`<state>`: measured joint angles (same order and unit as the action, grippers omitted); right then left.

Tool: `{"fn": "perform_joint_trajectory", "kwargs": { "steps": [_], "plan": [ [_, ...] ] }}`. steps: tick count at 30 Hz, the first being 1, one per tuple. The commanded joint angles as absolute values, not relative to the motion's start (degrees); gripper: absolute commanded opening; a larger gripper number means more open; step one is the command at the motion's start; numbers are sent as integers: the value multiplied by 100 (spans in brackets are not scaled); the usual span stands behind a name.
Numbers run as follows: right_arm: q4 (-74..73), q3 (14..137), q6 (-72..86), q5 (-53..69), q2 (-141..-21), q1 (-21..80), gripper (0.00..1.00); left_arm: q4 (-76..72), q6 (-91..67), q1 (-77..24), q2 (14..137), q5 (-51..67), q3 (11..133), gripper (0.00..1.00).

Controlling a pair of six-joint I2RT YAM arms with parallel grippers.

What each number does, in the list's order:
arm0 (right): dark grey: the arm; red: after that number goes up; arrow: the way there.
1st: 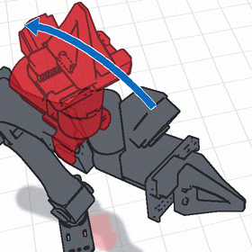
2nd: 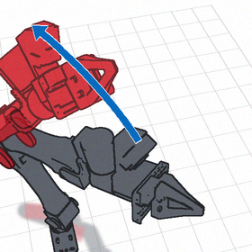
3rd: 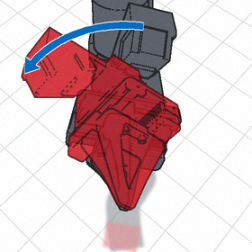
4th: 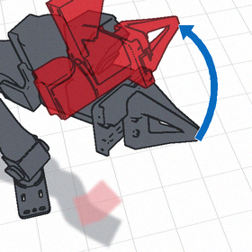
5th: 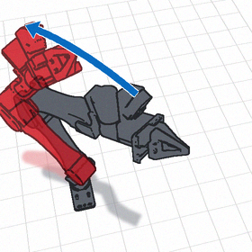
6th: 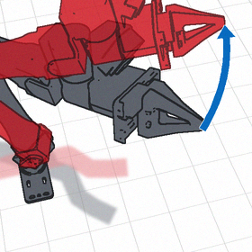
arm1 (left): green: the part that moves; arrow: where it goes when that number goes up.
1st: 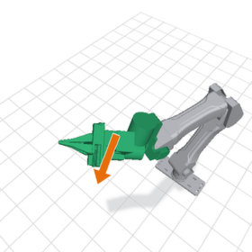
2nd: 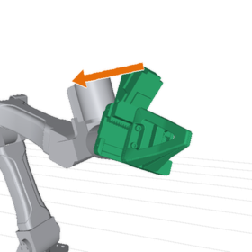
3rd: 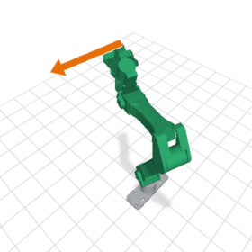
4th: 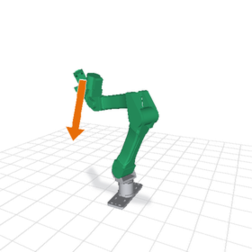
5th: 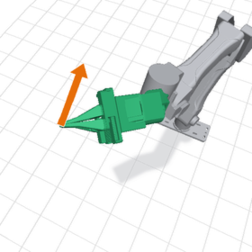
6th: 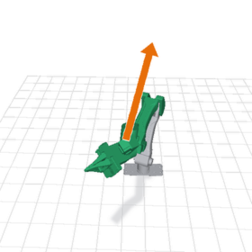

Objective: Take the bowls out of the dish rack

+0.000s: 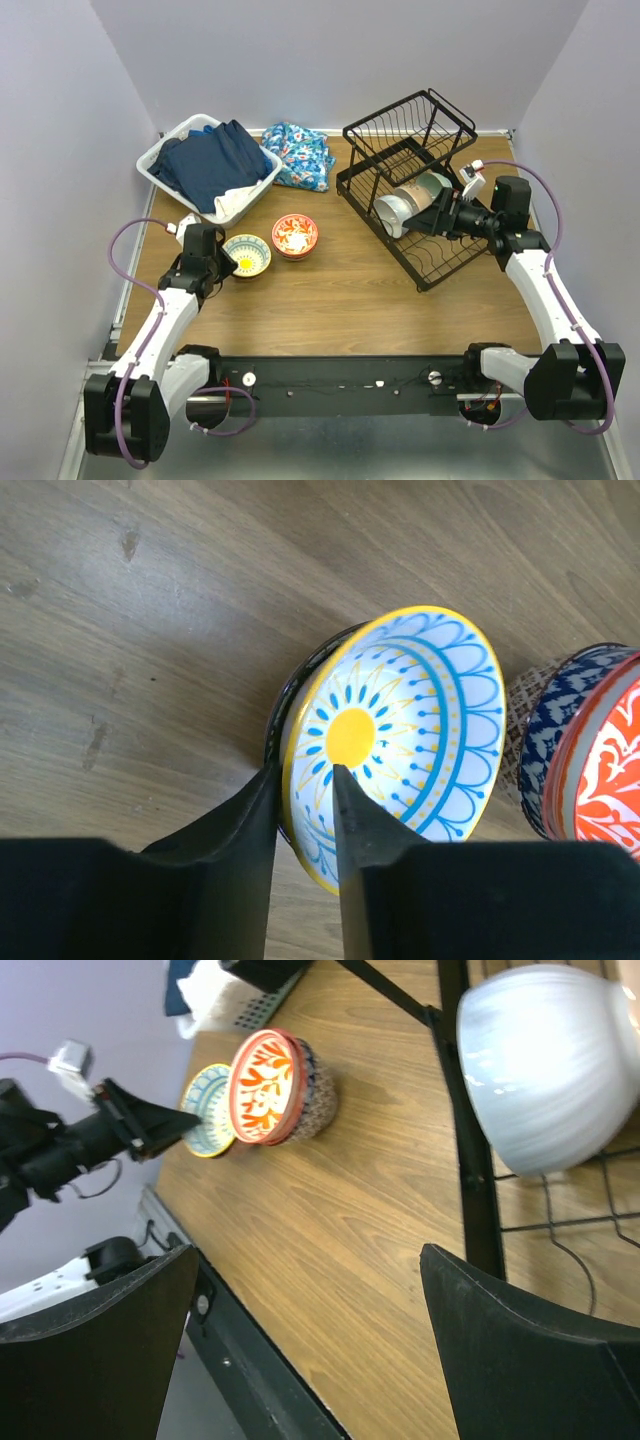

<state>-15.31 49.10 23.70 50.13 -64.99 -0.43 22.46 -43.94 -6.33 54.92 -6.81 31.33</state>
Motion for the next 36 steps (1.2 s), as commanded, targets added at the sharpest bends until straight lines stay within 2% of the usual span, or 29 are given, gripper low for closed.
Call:
{"fn": "perform_joint_trajectory", "kwargs": {
  "steps": [1, 5, 7, 12, 13, 24, 30, 36],
  "plan": [
    [-2082, 5203, 1820, 4202, -6539, -9, 100, 2109, -4263, -589, 5098, -642, 3067, 44],
    [-2083, 5291, 1574, 3613, -6565, -9, 100, 2320, -4087, -598, 4861, -642, 3146, 56],
    [-1961, 5282, 1538, 3323, -6574, -17, 100, 2477, -3982, -598, 4676, -703, 3225, 67],
    [-1679, 5282, 1336, 2630, -6644, -18, 100, 2733, -3543, -598, 4325, -826, 3375, 81],
    [-1566, 5291, 1345, 2532, -6679, -18, 100, 2768, -3472, -615, 4281, -826, 3419, 87],
    [-1486, 5844, 1222, 2013, -7690, -17, 100, 2909, -2602, -1046, 3604, -660, 3533, 90],
    [-459, 5547, 1037, 1898, -7919, -280, 100, 2787, -2312, -1230, 3226, -563, 3428, 91],
    [772, 5177, 703, 2688, -8138, -949, 100, 2558, -2215, -1239, 3208, -448, 3393, 91]
  ]
}}
